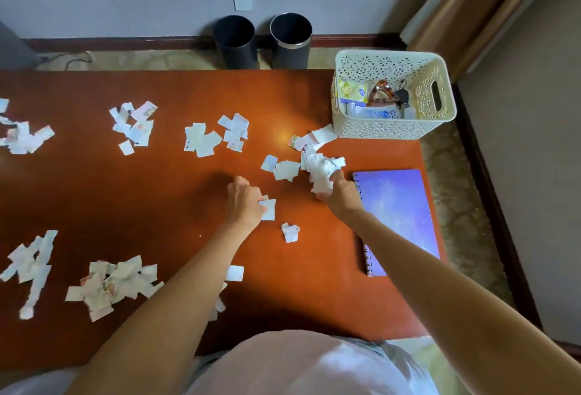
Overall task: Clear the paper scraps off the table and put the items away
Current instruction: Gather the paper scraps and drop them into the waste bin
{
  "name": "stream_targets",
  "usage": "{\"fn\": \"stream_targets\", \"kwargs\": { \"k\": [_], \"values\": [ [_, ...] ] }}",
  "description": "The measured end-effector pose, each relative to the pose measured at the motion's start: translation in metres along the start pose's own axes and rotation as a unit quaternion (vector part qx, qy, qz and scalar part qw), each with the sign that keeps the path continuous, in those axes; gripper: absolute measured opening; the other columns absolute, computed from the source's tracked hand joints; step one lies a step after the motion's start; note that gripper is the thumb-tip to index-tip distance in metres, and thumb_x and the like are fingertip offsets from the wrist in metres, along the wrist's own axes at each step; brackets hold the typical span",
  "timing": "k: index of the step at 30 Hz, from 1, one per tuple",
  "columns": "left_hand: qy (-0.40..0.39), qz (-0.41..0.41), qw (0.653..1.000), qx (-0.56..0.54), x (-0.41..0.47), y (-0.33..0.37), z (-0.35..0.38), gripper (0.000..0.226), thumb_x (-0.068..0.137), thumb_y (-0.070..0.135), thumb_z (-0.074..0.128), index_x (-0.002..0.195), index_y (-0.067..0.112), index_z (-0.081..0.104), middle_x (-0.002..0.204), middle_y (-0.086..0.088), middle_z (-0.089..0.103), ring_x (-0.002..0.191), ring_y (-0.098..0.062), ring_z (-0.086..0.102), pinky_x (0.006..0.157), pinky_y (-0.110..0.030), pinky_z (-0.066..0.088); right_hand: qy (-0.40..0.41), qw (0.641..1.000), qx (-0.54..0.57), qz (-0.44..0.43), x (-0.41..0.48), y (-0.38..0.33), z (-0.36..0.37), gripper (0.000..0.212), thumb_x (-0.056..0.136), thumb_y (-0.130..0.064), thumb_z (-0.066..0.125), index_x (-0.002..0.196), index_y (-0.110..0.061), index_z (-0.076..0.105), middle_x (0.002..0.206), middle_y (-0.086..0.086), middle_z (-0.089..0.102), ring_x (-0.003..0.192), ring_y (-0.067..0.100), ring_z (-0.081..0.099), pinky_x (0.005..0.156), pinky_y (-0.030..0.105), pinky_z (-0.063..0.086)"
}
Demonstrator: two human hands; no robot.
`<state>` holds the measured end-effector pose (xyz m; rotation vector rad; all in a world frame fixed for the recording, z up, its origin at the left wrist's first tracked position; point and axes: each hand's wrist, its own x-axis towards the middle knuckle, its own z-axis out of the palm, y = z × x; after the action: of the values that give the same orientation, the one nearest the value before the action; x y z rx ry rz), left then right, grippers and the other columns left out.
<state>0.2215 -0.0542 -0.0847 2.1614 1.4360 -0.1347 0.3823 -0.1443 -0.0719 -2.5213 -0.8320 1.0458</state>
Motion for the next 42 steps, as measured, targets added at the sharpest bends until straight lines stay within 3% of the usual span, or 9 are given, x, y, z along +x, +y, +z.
{"fn": "stream_targets", "kwargs": {
  "k": [6,11,16,20,25,28,36,39,42],
  "values": [
    [-0.037,0.01,0.999,0.015,0.006,0.005,0.014,0.015,0.089,0.012,0.06,0.101,0.004,0.065,0.12,-0.011,0.055,0.11,-0.023,0.051,0.087,-0.026,0.05,0.012,0.999,-0.013,0.036,0.019,0.005,0.006,0.049,0.086,-0.013,0.064,0.124,0.003,0.037,0.114,0.025,0.058,0.1,0.038,0.057,0.073,0.04,0.045],
    [-0.044,-0.002,0.999,-0.004,0.008,0.005,0.013,0.019,0.087,0.011,0.063,0.105,0.005,0.059,0.116,-0.011,0.06,0.107,-0.023,0.055,0.081,-0.023,0.049,0.02,0.998,0.011,0.055,0.024,0.004,0.008,0.019,0.083,-0.018,0.066,0.085,-0.009,0.049,0.09,0.016,0.059,0.077,0.023,0.048,0.062,0.03,0.036],
    [-0.077,0.004,0.994,-0.077,0.002,0.005,0.007,0.034,0.083,0.003,0.065,0.115,0.004,0.053,0.114,-0.015,0.06,0.095,-0.021,0.056,0.07,-0.016,0.044,0.036,0.999,0.011,0.027,0.017,0.012,0.011,0.021,0.081,-0.021,0.069,0.085,0.0,0.068,0.093,0.014,0.066,0.078,0.024,0.051,0.059,0.027,0.035],
    [-0.144,0.061,0.982,-0.103,-0.006,0.008,0.0,0.034,0.081,0.008,0.069,0.113,0.008,0.056,0.114,-0.01,0.059,0.088,-0.011,0.051,0.056,-0.008,0.04,0.031,1.0,0.001,-0.001,0.007,0.016,0.013,0.026,0.084,-0.028,0.067,0.089,-0.003,0.069,0.091,0.008,0.048,0.079,0.024,0.049,0.065,0.028,0.035],
    [-0.249,0.119,0.96,-0.047,-0.026,0.016,0.016,0.037,0.082,0.002,0.066,0.114,0.012,0.05,0.117,-0.005,0.046,0.101,-0.015,0.053,0.077,-0.022,0.052,0.038,0.999,-0.014,-0.007,-0.002,0.023,0.019,0.025,0.085,-0.026,0.066,0.089,-0.001,0.067,0.094,0.007,0.045,0.076,0.024,0.048,0.063,0.03,0.038],
    [-0.223,0.112,0.968,-0.003,-0.031,0.019,0.03,0.027,0.085,-0.001,0.061,0.108,0.008,0.05,0.121,-0.007,0.041,0.113,-0.025,0.053,0.089,-0.034,0.053,0.037,0.999,-0.02,-0.008,-0.004,0.026,0.019,0.026,0.086,-0.025,0.065,0.089,0.001,0.066,0.095,0.005,0.042,0.075,0.026,0.049,0.064,0.033,0.042],
    [-0.128,0.086,0.988,-0.011,-0.008,0.031,0.02,0.014,0.089,0.002,0.056,0.102,0.004,0.06,0.114,-0.016,0.063,0.106,-0.03,0.059,0.081,-0.034,0.053,0.067,0.996,-0.01,-0.051,0.01,0.026,0.008,0.025,0.085,-0.022,0.066,0.092,0.002,0.063,0.112,0.012,0.046,0.085,0.034,0.057,0.07,0.041,0.05],
    [-0.089,0.06,0.994,-0.027,0.017,0.041,0.003,0.024,0.087,0.004,0.059,0.111,0.005,0.054,0.115,-0.017,0.063,0.107,-0.033,0.058,0.081,-0.036,0.048,0.092,0.992,-0.043,-0.077,0.021,0.021,0.001,0.026,0.083,-0.019,0.067,0.095,0.003,0.064,0.118,0.014,0.045,0.101,0.031,0.052,0.065,0.036,0.047],
    [-0.075,0.038,0.995,-0.047,0.038,0.051,-0.009,0.044,0.085,0.003,0.063,0.124,0.005,0.042,0.122,-0.02,0.058,0.114,-0.037,0.055,0.085,-0.04,0.046,0.088,0.984,-0.109,-0.113,0.033,0.015,-0.004,0.024,0.082,-0.015,0.066,0.1,0.001,0.067,0.135,0.012,0.041,0.123,0.031,0.036,0.08,0.037,0.048]
  ]
}}
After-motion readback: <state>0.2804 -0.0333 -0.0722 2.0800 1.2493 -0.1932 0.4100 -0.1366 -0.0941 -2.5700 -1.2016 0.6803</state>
